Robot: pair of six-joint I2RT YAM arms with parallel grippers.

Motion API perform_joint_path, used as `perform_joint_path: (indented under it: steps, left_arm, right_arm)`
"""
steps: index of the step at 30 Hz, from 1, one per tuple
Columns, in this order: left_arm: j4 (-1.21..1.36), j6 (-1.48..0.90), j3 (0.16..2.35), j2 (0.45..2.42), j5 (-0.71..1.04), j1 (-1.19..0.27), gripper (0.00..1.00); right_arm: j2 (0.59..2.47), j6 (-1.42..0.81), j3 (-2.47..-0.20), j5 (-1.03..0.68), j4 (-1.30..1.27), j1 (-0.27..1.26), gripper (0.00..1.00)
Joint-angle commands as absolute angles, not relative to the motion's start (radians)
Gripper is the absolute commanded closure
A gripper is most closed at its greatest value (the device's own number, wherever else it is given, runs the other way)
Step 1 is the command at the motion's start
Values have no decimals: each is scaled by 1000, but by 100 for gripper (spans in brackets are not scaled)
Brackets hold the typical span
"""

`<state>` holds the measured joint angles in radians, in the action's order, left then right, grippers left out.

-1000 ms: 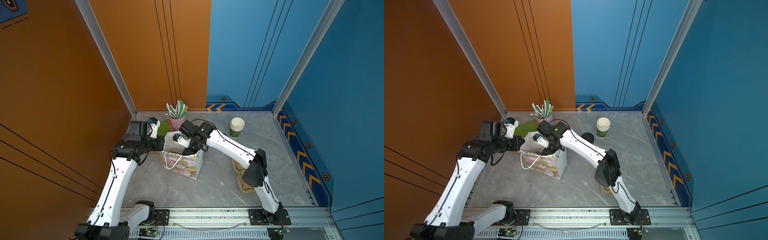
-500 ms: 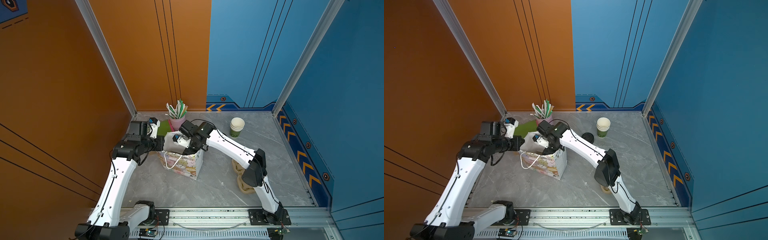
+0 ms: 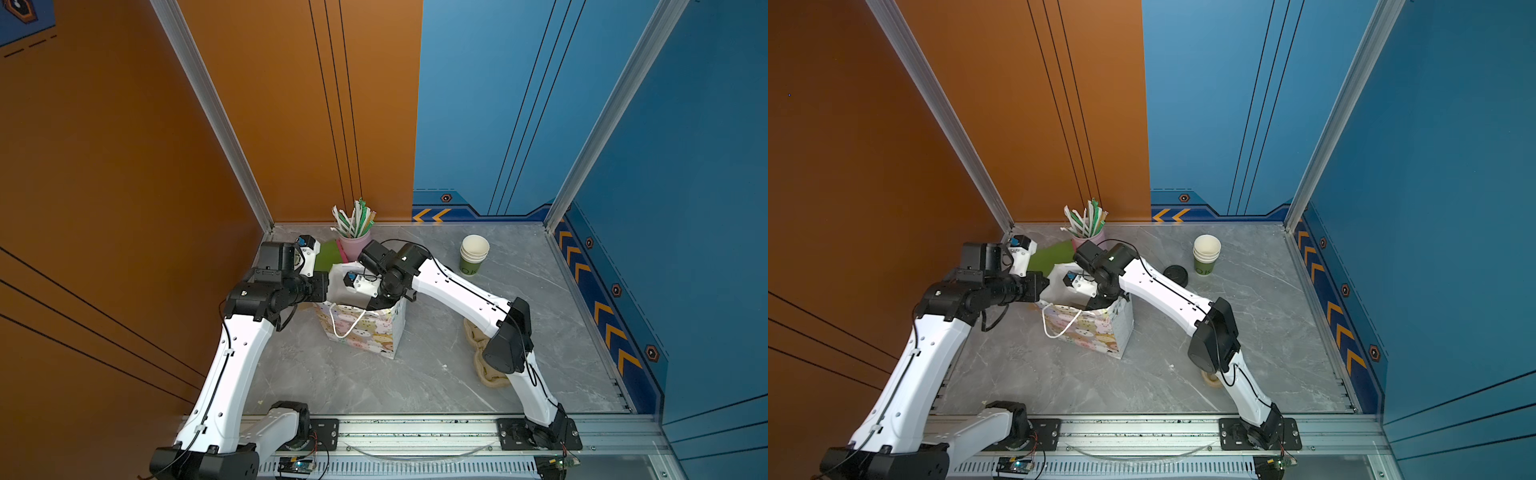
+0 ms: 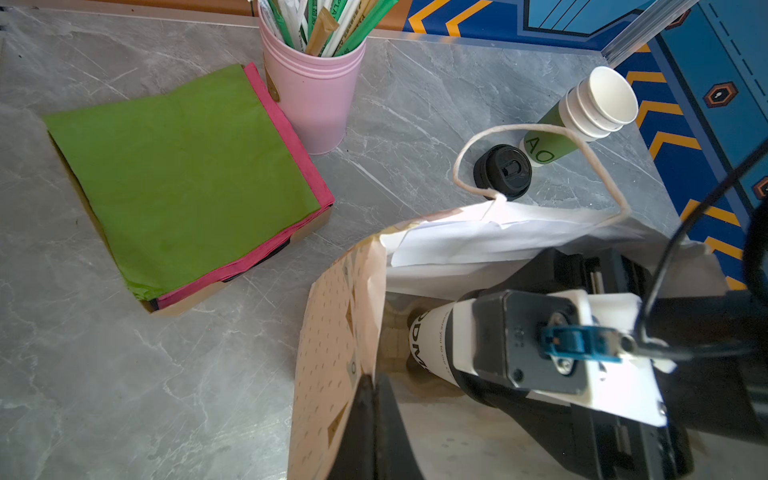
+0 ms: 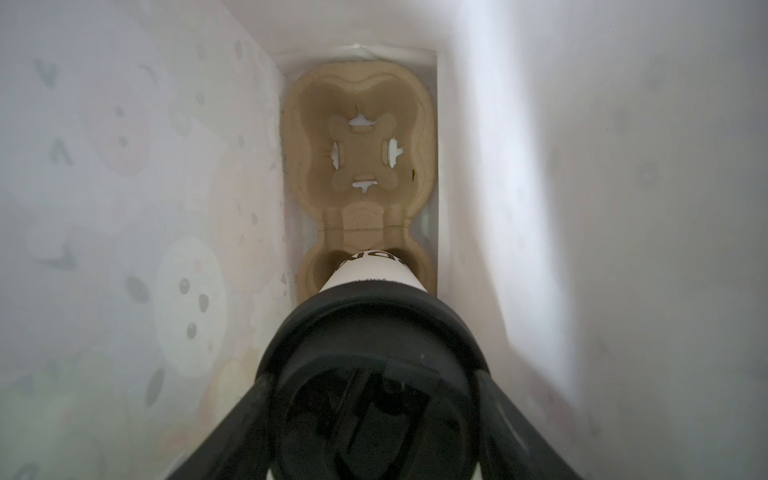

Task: Pack the takeout coffee
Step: 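Press the lidded cup down into the carrier slot with the right gripper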

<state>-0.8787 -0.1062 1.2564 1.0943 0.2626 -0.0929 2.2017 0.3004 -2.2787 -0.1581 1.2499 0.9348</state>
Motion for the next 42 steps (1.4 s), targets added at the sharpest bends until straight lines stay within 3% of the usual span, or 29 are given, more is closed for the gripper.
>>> perform_joint_path:
  steps: [1,42]
  left_arm:
    - [-858,-108,1241,1081,255,-101,100]
    - [-851,-115,1243,1086,249,-115,100]
  right_arm:
    - [2237,332,-2289,-163,1305,931,42]
    - [2234,328,-2287,-154,1315,923,42]
